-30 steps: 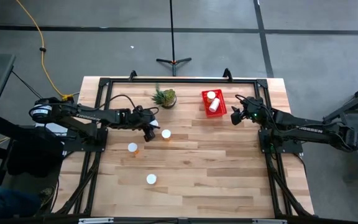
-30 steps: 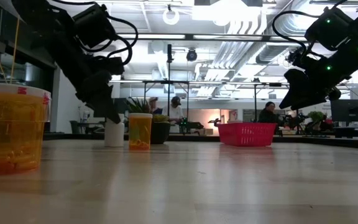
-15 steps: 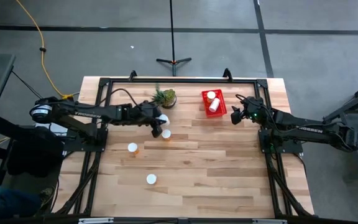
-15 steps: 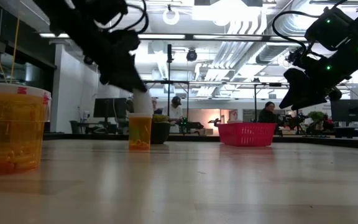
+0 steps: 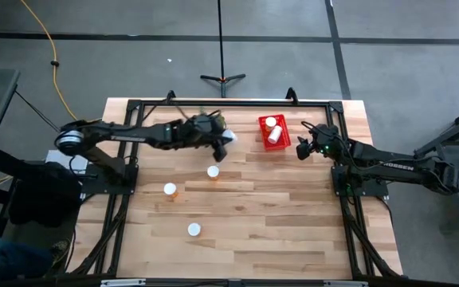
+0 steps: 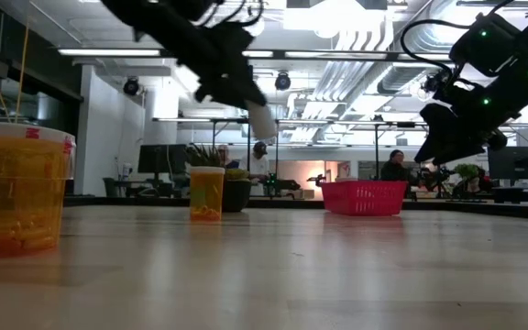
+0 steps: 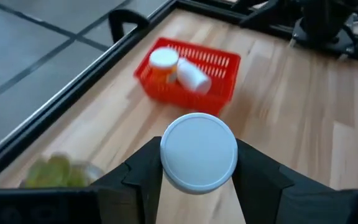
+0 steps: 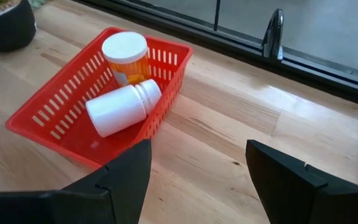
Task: Pick and place pill bottles into a basket
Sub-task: Put the white pill bottle into the bin
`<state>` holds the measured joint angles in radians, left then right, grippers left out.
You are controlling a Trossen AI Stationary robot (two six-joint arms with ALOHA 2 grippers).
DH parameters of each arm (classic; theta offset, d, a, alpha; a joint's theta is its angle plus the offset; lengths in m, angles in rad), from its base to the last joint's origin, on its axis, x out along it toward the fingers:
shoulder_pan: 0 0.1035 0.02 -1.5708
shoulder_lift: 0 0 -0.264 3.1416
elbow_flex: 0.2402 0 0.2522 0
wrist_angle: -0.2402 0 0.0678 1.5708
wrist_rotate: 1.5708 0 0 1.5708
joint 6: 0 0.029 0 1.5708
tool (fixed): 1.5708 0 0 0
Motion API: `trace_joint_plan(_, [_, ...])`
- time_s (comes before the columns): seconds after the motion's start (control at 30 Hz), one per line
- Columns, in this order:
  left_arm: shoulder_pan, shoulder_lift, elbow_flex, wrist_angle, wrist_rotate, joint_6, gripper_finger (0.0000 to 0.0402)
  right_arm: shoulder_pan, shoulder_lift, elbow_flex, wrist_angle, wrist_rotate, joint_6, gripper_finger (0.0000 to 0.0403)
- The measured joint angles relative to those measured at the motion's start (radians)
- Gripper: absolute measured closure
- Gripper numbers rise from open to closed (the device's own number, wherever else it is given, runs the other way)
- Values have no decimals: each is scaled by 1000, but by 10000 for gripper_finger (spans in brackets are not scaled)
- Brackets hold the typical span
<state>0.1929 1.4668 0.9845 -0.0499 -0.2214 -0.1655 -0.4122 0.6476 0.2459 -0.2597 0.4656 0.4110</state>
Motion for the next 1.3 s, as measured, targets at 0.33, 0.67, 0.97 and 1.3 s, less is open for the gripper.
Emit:
trace_joint_plan(0.33, [10,301,326,-3,100,118,203,0,0,0,-7,31,33,151])
trace_joint_plan(0.67, [11,521,574,-4,130,190,203,0,0,0,-14,47,34,151])
trace_joint_plan(0.97, [12,629,621,3,128,188,202,0,0,0,-22,45,27,151])
trace_joint_plan(1.3, [30,650,620,48,134,227,202,0,0,0,-22,49,15,151])
